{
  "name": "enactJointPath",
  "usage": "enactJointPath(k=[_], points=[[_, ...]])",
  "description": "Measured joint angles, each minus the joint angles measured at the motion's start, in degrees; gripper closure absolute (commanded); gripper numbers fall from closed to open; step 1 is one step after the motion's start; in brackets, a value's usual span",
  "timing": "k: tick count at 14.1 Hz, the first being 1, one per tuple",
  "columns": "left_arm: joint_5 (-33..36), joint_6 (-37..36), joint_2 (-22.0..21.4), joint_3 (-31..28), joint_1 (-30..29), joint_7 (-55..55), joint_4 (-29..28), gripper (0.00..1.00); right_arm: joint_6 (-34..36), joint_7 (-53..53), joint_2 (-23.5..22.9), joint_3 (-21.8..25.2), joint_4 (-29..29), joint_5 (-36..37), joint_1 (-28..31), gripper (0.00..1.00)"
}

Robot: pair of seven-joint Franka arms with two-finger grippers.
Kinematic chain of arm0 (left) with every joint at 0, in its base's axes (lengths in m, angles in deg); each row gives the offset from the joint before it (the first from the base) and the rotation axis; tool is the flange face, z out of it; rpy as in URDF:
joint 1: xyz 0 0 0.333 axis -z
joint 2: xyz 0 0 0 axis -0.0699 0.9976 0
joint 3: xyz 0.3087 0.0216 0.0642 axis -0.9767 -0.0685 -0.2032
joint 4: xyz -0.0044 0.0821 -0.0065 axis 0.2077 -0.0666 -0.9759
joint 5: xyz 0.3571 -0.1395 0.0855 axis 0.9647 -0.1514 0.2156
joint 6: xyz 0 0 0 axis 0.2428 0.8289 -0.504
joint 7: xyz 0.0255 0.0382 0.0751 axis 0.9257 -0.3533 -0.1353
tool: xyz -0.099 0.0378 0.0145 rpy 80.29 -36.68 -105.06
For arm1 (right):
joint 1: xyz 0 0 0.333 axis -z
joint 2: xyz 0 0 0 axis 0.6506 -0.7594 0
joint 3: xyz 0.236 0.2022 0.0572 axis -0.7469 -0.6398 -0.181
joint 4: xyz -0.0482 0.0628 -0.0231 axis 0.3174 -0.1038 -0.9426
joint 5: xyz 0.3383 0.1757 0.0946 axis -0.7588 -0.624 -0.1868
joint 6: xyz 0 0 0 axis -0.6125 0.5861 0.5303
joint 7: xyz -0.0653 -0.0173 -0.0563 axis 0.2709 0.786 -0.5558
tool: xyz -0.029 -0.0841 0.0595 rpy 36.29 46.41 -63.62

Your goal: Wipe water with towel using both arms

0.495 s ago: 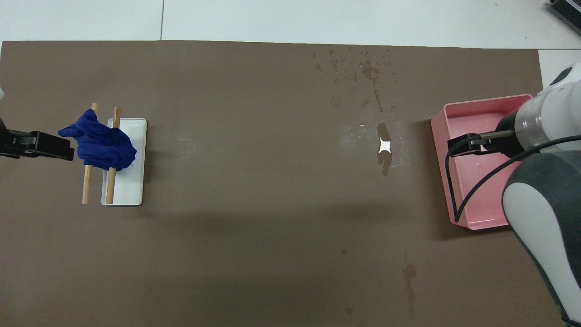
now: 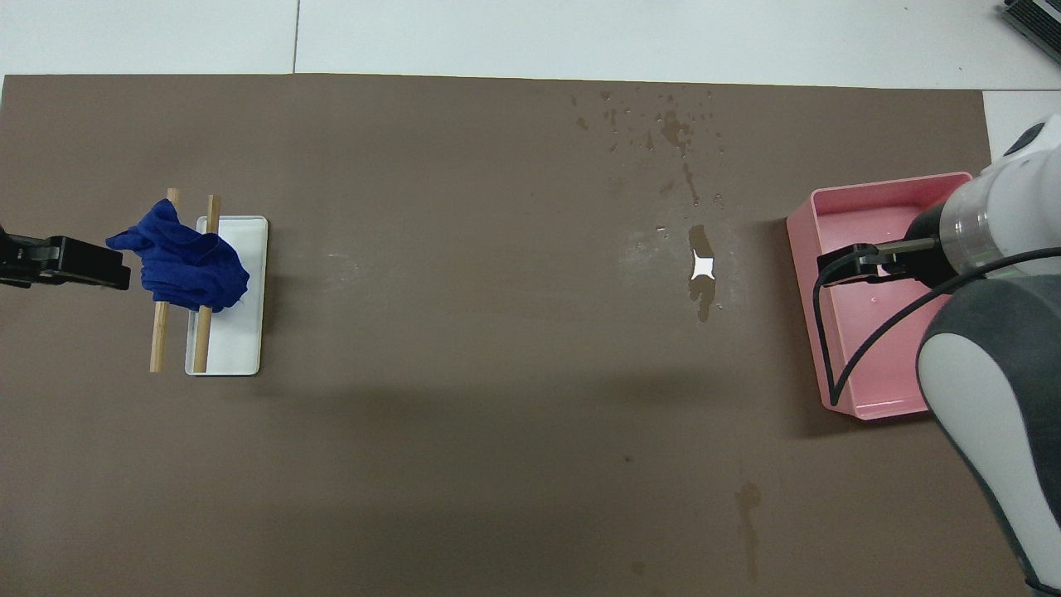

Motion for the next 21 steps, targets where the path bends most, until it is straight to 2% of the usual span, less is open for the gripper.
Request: enactJointPath(k=[3, 6, 9, 12, 14, 17, 21], points=[[0.0, 6.3, 0.0, -0.7, -1.1, 12.7, -2.2, 0.0, 0.0, 0.0, 0.0, 0.0, 0.0, 0.0, 0.0, 0.0], [0.0, 15.5, 1.0, -0.9, -4.2, 22.2, -7.8, 0.0, 0.0, 0.0, 0.1, 0.0, 0.1, 0.0, 0.0, 0.0], [0.0, 28.8, 5.5, -1.0, -5.7, 29.1, -15.5, 0.0, 0.0, 0.0, 0.7, -0.3, 0.4, 0.0, -0.7, 0.0], [0.0, 37.2, 9.0, -0.9, -6.2, 31.9, -19.7, 0.0, 0.0, 0.0, 2.0, -1.8, 1.3, 0.0, -1.4, 0.0], [0.0, 39.2, 9.0, -0.7, -6.2, 34.5, -20.9, 0.0, 0.7, 2.4, 3.2, -2.9, 1.4, 0.0, -1.5, 0.0], [0.0, 39.7, 8.7, -0.5, -6.2, 35.6, -21.2, 0.0, 0.9, 15.4, 3.8, -2.5, 1.3, -1.9, -0.7, 0.0], [-3.3, 42.9, 8.6, -0.5, -6.2, 36.2, -22.5, 0.0, 1.2, 16.0, 3.8, -1.6, 1.3, -8.8, 2.7, 0.0]])
